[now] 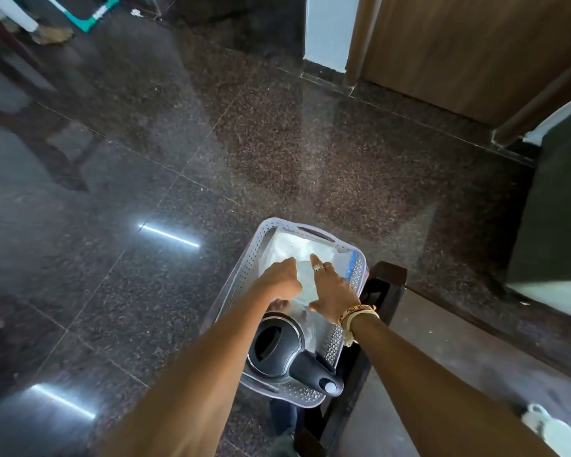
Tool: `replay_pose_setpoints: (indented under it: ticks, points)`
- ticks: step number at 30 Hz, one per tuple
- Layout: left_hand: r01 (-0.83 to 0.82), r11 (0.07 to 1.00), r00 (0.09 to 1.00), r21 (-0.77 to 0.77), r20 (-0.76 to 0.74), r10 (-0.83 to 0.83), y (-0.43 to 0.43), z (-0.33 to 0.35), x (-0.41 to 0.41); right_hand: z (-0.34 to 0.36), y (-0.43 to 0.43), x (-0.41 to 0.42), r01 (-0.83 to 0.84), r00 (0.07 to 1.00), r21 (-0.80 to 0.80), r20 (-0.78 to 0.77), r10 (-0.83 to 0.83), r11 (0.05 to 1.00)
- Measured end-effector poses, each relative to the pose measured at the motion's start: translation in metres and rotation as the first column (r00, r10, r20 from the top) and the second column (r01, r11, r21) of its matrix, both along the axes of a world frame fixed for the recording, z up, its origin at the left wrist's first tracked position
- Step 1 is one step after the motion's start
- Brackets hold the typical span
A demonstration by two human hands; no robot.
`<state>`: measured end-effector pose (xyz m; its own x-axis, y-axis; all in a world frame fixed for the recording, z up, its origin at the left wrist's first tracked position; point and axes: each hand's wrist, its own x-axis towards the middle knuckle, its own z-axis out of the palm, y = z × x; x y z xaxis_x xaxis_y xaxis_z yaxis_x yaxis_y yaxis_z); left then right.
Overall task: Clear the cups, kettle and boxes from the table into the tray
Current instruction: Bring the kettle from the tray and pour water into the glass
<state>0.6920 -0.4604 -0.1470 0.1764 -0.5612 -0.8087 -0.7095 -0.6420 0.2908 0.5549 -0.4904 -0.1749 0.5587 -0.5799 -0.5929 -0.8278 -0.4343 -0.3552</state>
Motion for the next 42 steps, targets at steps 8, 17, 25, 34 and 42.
replay_pose_setpoints:
  ticks: [8,17,25,34,42]
  points:
    - [-0.118,0.986,0.993,-0.117,-0.035,0.114,0.003,0.014,-0.003,0.013,0.001,-0.007,0.077,0.994,-0.075,0.079,-0.071,0.994]
    - [-0.123,0.973,0.985,-0.197,-0.141,0.096,-0.004,0.077,-0.044,0.072,0.01,-0.054,0.318,0.931,-0.085,0.217,-0.294,0.944]
    - [-0.154,0.959,0.943,-0.237,-0.325,0.071,0.006,0.124,-0.129,0.119,0.046,-0.134,0.503,0.847,-0.111,0.261,-0.463,0.857]
    - [-0.198,0.972,0.886,-0.128,-0.447,0.122,0.049,0.137,-0.274,0.131,0.105,-0.273,0.68,0.731,-0.132,0.197,-0.653,0.721]
    - [-0.397,0.917,0.781,-0.044,-0.54,0.313,0.088,0.122,-0.42,0.118,0.146,-0.415,0.748,0.664,-0.189,0.219,-0.715,0.636]
